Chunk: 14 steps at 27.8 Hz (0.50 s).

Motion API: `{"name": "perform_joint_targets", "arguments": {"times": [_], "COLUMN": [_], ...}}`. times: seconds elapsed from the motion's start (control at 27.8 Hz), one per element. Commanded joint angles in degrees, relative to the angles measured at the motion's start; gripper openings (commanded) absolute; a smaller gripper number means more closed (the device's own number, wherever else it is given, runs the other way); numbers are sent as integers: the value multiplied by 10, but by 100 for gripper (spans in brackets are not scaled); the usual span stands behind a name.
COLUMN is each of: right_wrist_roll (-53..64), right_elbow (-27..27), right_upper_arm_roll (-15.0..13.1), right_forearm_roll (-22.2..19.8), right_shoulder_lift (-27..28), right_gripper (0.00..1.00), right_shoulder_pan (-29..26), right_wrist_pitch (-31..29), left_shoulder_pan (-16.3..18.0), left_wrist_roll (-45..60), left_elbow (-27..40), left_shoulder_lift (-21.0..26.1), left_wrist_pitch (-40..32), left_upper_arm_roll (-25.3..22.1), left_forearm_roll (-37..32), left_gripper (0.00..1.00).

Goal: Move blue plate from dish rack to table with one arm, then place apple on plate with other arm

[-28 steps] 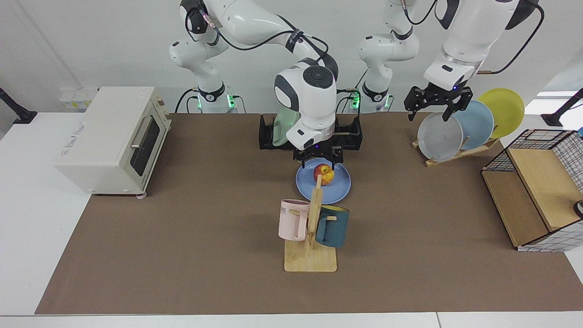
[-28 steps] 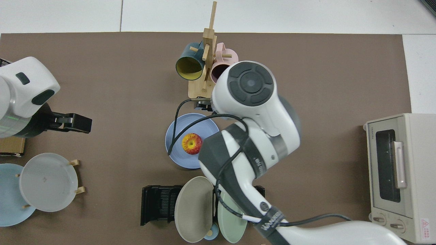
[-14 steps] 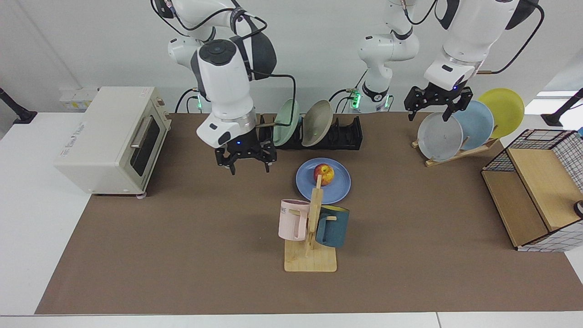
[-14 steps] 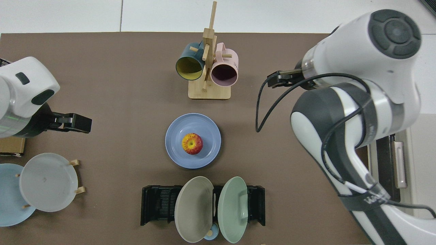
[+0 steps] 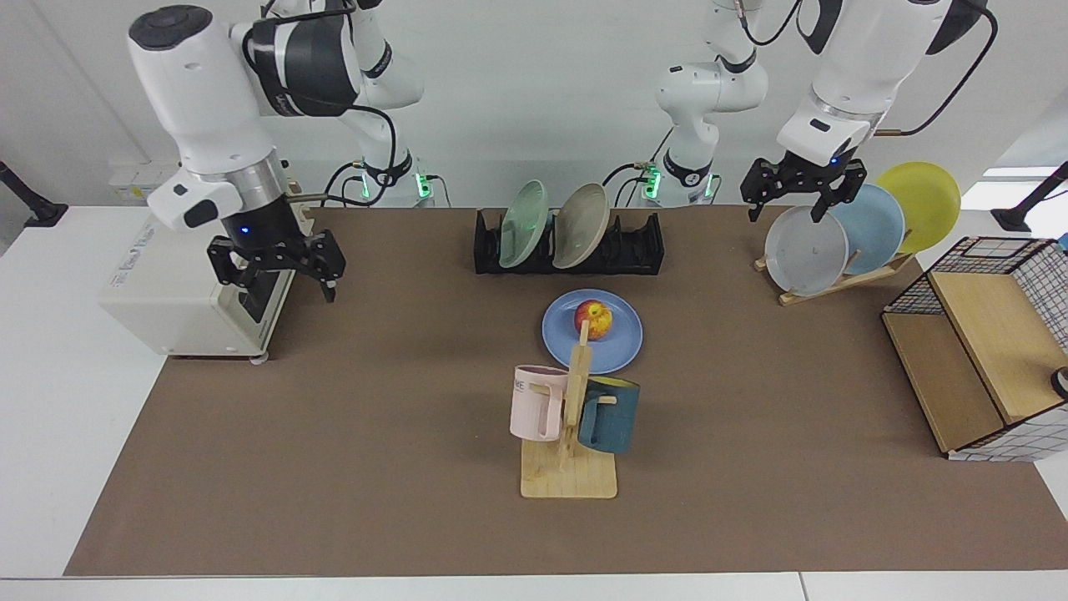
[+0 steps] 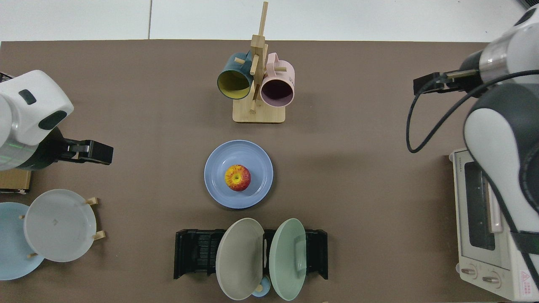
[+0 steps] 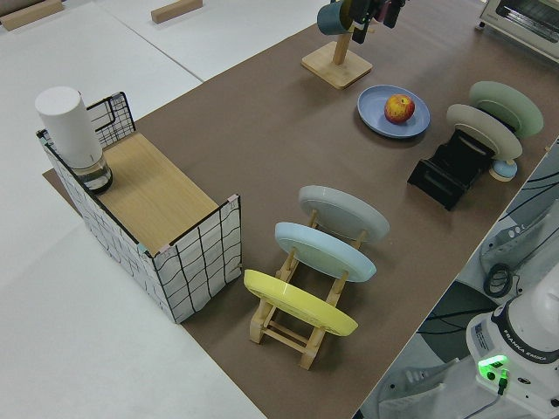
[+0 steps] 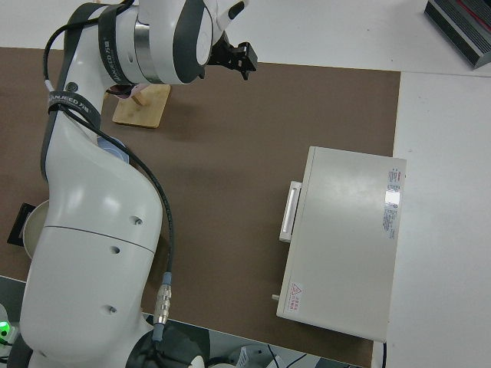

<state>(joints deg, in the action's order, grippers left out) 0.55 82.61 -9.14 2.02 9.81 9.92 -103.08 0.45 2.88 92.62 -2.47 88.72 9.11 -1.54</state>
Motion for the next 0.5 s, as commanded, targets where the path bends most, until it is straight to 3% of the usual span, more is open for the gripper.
{"name": "perform_joint_targets", "arguments": {"times": [0.0, 0.32, 0.47], "right_wrist_roll": [13, 39, 79], "right_elbow": [17, 22, 73], "right_upper_arm_roll": [5, 13, 12], "right_forearm_roll": [1, 10, 8], "right_shoulder_lift": [-33, -54, -82], "right_gripper": [100, 100, 100], "right_shoulder_pan": [-26, -79, -80], "right_wrist_pitch": [34, 83, 77], "left_shoulder_pan": [1, 1, 1], "left_wrist_roll": [5, 5, 5], "left_elbow": [-10, -10, -10], "left_shoulder_lift": [0, 0, 0], "left_wrist_pitch": [-13, -13, -13], "left_upper_arm_roll": [-1, -1, -1], "left_forearm_roll": [-3, -3, -3], "left_gripper": [100, 100, 100]}}
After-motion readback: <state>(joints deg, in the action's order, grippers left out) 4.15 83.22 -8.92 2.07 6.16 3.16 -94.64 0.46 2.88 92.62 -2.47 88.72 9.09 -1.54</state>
